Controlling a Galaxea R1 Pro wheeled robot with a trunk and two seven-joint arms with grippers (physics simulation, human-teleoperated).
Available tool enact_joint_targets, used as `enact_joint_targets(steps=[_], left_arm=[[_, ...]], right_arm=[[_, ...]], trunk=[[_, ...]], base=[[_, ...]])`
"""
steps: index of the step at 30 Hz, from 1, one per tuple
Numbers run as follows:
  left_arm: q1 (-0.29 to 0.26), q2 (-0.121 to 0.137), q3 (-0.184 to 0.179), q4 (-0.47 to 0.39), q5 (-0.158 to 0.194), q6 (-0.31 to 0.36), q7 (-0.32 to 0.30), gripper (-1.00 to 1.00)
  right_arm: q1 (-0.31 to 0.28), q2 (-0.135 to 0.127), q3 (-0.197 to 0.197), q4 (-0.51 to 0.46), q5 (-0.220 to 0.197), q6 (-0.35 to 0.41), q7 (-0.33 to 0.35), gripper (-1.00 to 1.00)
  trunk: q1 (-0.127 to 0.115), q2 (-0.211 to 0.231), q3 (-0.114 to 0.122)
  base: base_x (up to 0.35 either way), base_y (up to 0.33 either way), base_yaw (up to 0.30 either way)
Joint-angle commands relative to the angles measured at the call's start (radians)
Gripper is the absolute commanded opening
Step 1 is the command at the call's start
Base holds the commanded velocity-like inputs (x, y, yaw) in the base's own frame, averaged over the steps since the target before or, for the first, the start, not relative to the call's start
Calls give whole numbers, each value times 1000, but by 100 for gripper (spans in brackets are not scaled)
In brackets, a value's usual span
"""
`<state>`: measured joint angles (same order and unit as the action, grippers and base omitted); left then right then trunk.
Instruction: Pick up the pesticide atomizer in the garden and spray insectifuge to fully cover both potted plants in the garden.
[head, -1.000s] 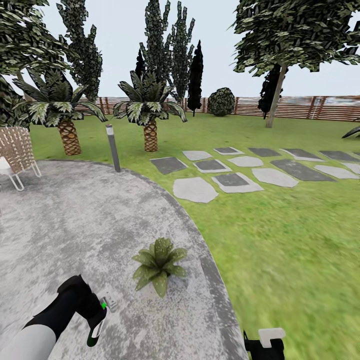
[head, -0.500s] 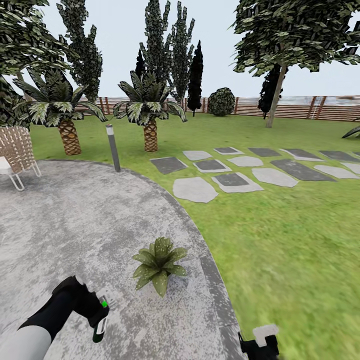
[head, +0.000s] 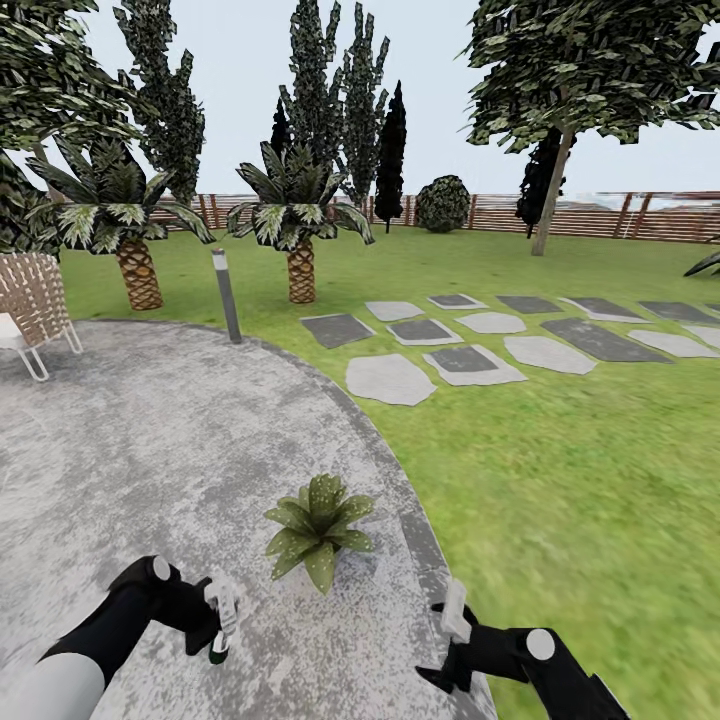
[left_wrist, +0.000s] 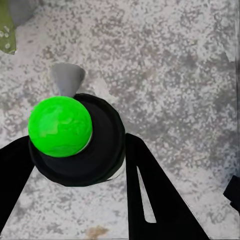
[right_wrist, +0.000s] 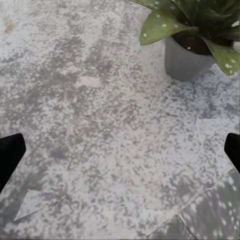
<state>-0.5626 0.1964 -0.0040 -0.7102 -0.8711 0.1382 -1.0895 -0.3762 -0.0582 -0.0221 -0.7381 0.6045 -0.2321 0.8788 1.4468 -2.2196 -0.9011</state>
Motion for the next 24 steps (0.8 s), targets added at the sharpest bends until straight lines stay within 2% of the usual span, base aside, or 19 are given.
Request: enact_joint_targets(steps=[1, 2, 3, 5, 11, 13, 14, 15, 18, 22, 24], left_arm=[[0, 0, -46, -1, 1, 11, -5, -100], [0, -6, -79, 0, 7, 13, -10, -100], [0, -23, -88, 0, 8, 17, -59, -100], [0, -31, -89, -1, 10, 22, -73, -100], [0, -90, -91, 0, 5, 27, -81, -100], [0, -122, -91, 1, 3, 27, -80, -100], [0, -133, -92, 1, 3, 27, -80, -100], [0, -139, -94, 1, 2, 27, -80, -100], [0, -151, -110, 18, 1, 28, -79, -100], [0, -167, -154, 70, -2, 28, -72, -100], [0, -175, -162, 76, -3, 27, -69, -100]], right_arm=[[-1, 2, -1, -17, 9, -6, 20, 100], [-1, 6, 0, -23, 9, -6, 26, 100], [-1, 7, 1, -25, 9, -6, 27, 100], [-1, 9, 1, -26, 8, -6, 29, 100], [-1, 22, 14, -26, 8, -7, 30, 100], [-1, 33, 89, -27, 7, -6, 30, 100], [-1, 35, 113, -29, 6, -6, 29, 100], [-1, 35, 122, -32, 5, -7, 30, -100], [-1, 41, 138, -48, 2, -7, 32, -100], [-1, 62, 143, -53, 2, -7, 32, -100], [-1, 74, 143, -53, 3, -7, 32, -100]], trunk=[[0, 0, -1], [0, 0, -1], [0, 0, -1], [0, 0, -1], [0, 0, -1], [0, 0, -1], [0, 0, -1], [0, 0, -1], [0, 0, -1], [0, 0, -1], [0, 0, -1]], base=[[0, 0, 0], [0, 0, 0], [0, 0, 0], [0, 0, 0], [0, 0, 0], [0, 0, 0], [0, 0, 0], [0, 0, 0], [0, 0, 0], [0, 0, 0], [0, 0, 0]])
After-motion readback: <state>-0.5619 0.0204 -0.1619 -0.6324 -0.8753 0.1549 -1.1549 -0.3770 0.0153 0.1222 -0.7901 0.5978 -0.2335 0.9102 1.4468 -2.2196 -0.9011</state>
